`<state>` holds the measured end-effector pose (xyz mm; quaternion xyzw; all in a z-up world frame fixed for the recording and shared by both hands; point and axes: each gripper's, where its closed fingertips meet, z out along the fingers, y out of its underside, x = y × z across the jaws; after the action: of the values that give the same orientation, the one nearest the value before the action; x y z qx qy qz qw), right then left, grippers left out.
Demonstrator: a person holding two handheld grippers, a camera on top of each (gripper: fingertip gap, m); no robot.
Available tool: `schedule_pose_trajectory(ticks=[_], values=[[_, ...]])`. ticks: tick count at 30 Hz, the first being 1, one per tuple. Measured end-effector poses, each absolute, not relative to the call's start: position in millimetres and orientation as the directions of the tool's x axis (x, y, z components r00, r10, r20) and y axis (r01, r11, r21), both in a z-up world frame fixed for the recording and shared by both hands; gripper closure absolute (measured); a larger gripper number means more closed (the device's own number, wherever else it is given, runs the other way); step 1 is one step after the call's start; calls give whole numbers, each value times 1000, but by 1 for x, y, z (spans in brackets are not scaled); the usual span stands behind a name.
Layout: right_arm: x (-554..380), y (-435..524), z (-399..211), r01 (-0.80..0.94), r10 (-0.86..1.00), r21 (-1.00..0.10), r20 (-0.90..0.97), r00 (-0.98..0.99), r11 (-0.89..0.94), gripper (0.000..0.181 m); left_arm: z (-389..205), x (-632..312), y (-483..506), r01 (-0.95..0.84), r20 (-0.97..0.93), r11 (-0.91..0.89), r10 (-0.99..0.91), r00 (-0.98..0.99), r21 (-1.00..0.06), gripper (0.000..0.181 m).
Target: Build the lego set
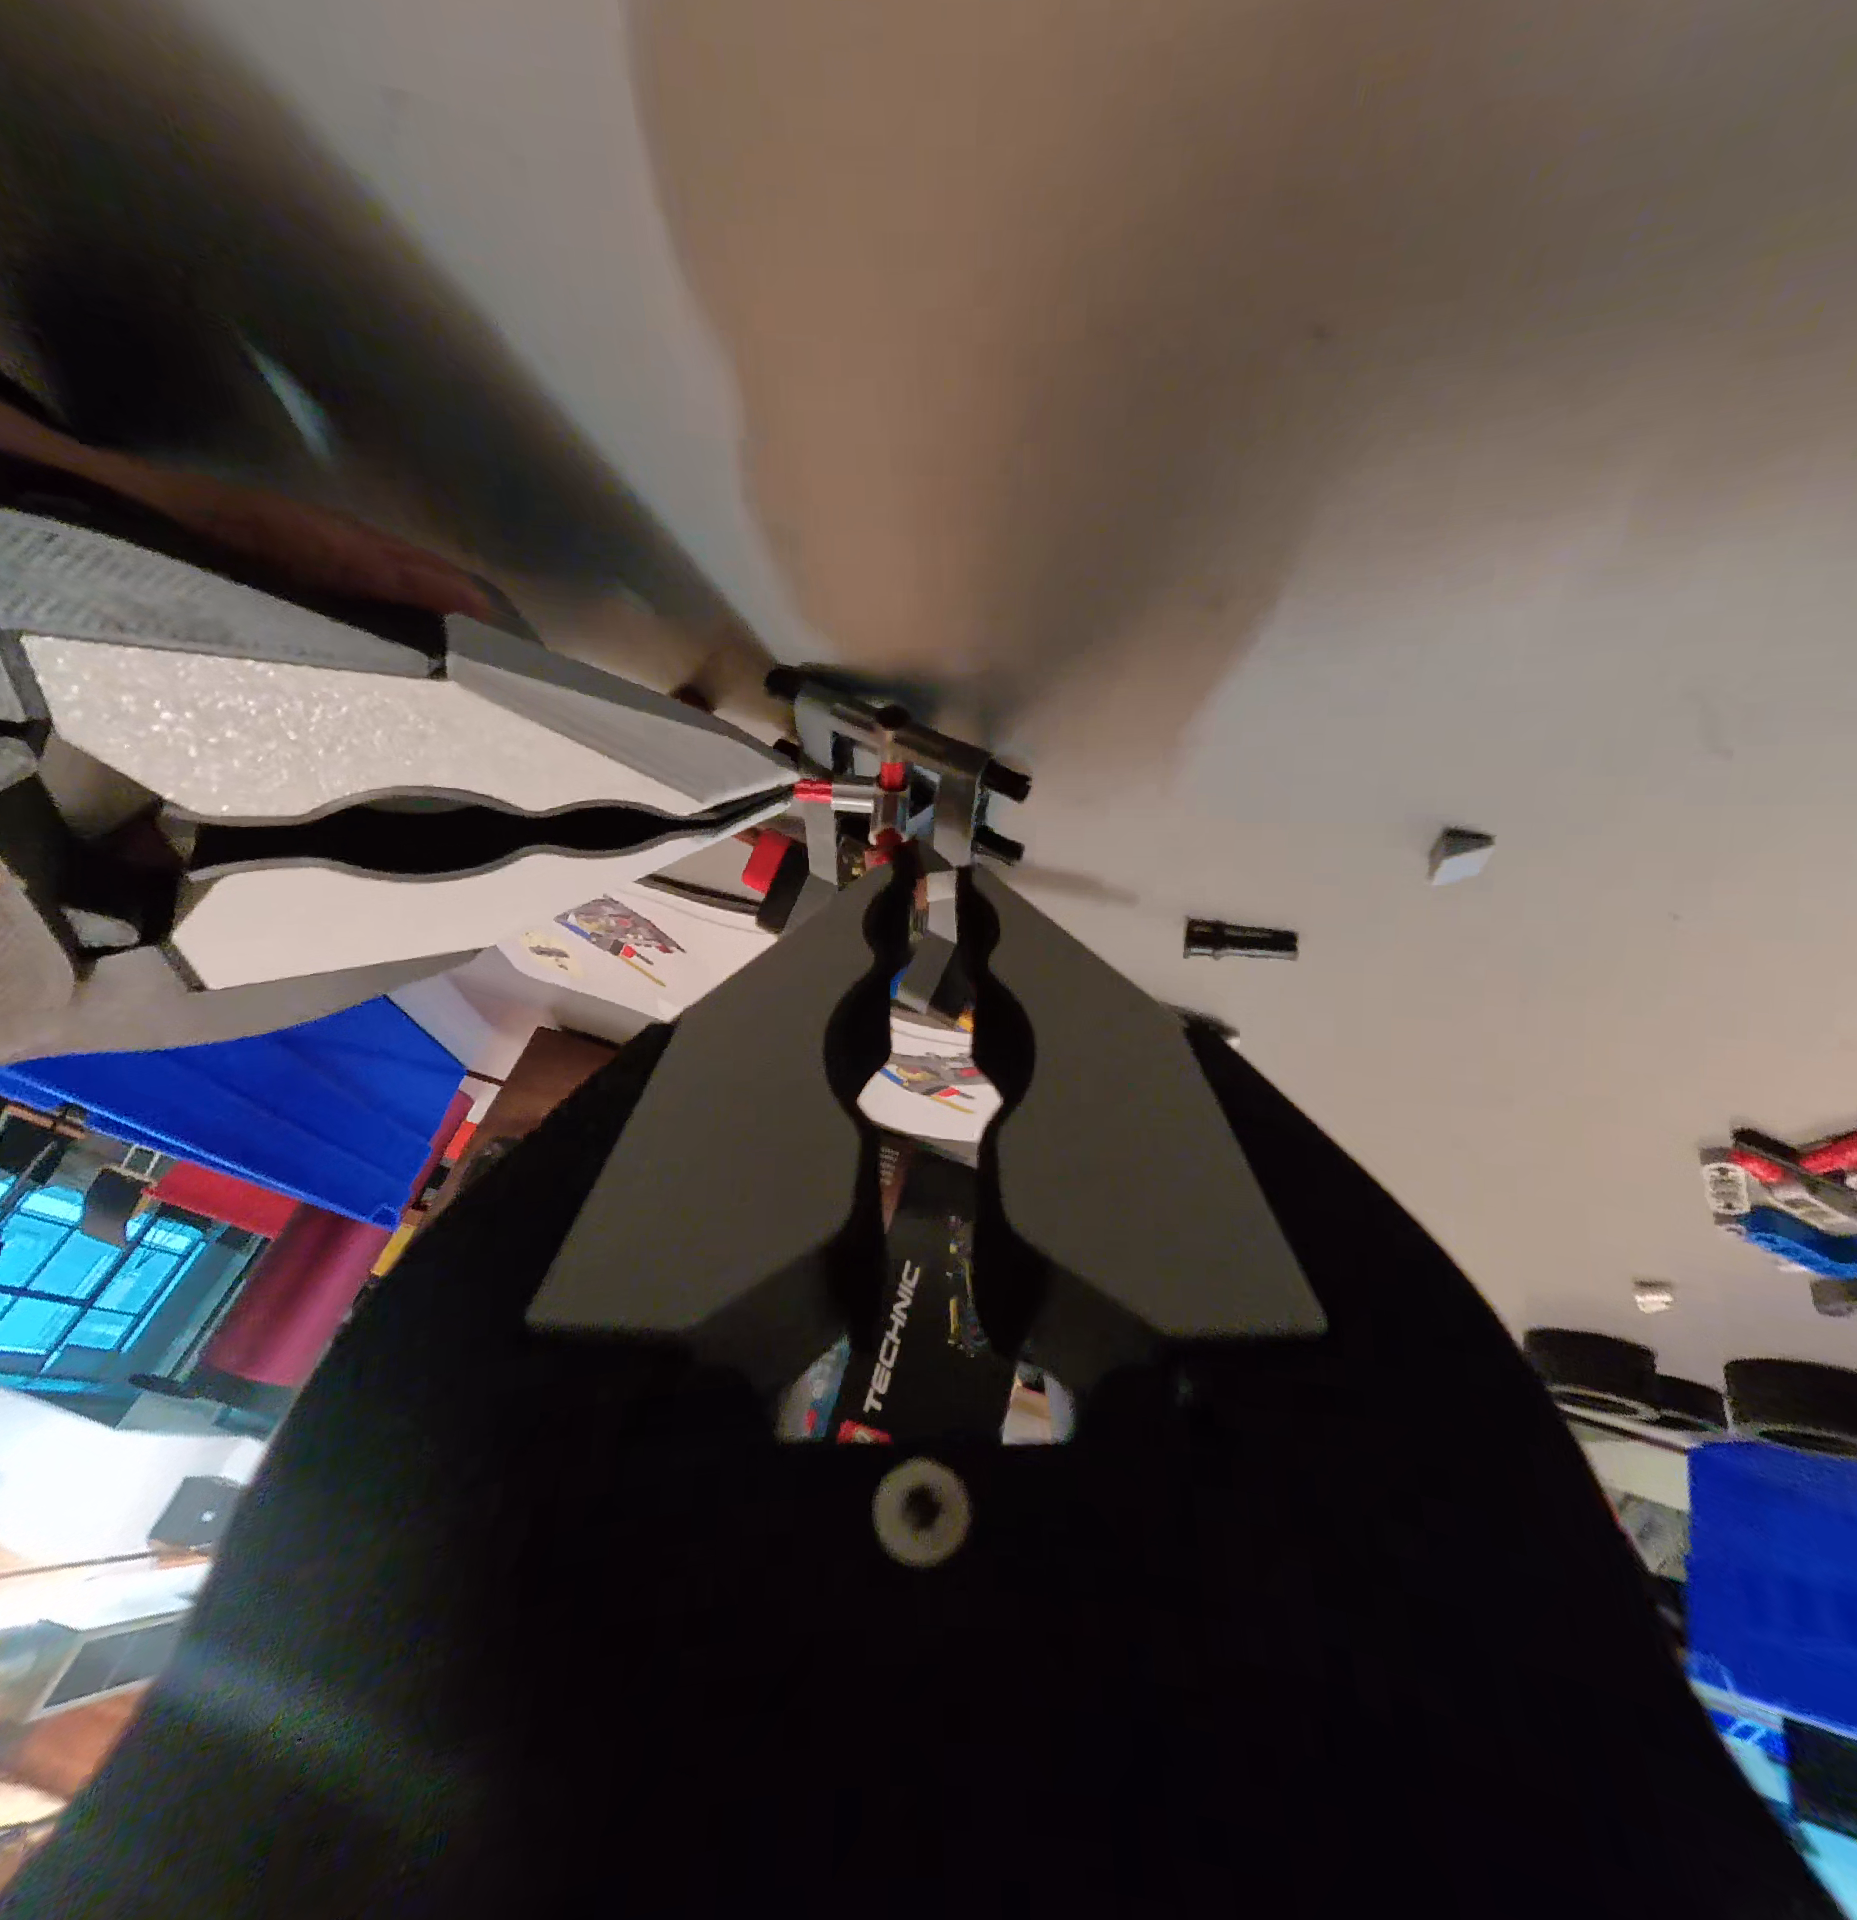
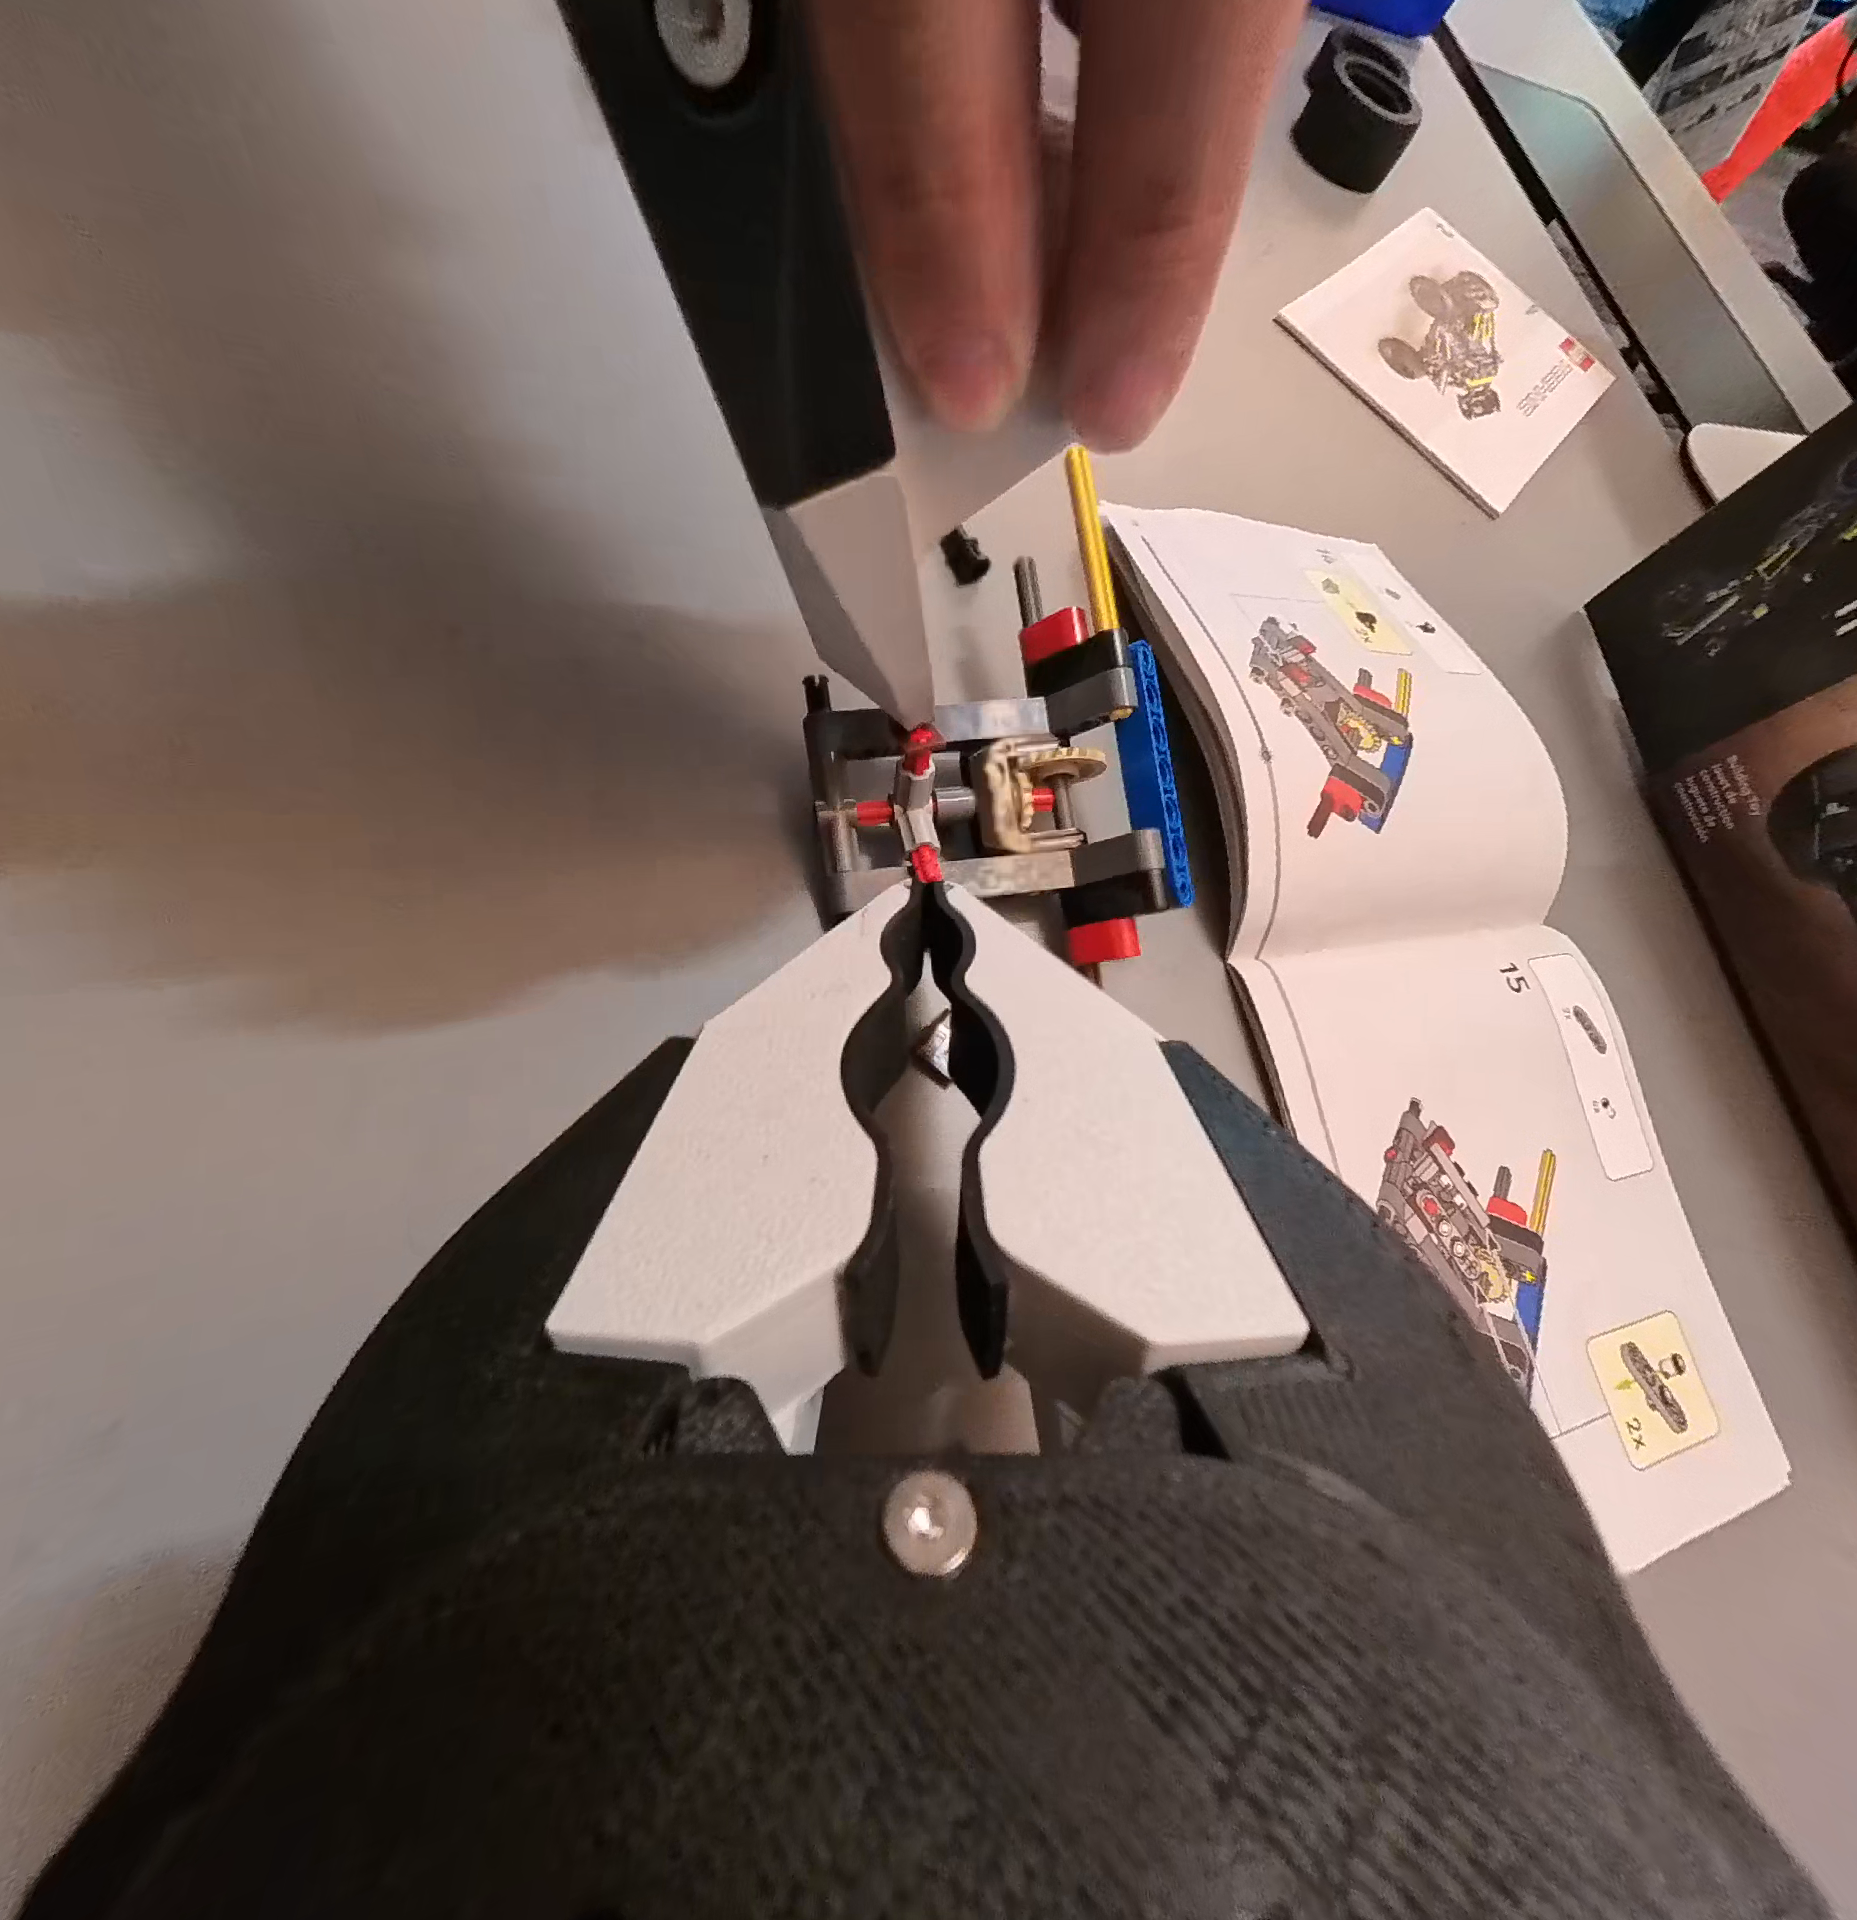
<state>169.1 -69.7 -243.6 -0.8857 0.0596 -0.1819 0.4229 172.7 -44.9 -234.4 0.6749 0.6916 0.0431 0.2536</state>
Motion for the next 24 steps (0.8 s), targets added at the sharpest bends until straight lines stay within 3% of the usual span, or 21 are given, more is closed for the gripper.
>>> schedule_pose_trajectory(ticks=[1, 8, 11, 14, 20, 24], values=[[169, -70, -244, 50, -260, -770, 275, 926, -636, 181, -234, 173, -45, 909, -283, 73, 958, 51, 409, 176], [172, -71, -243, 72, -260, -763, 305, 916, -642, 181, -233, 179, -41, 897, -243, 48, 968, 66, 439, 175], [177, -73, -229, 58, -301, -816, 277, 913, -576, 180, -232, 179, -42, 898, -246, 33, 965, 85, 440, 175], [170, -65, -218, 21, -279, -874, 178, 944, -486, 165, -231, 179, -44, 898, -261, 28, 960, 98, 440, 175], [170, -52, -225, 37, -204, -850, 168, 965, -526, 172, -231, 178, -46, 900, -301, 24, 946, 120, 436, 175], [177, -47, -223, 35, -212, -849, 172, 962, -527, 165, -231, 179, -48, 898, -317, 22, 939, 132, 439, 175]])
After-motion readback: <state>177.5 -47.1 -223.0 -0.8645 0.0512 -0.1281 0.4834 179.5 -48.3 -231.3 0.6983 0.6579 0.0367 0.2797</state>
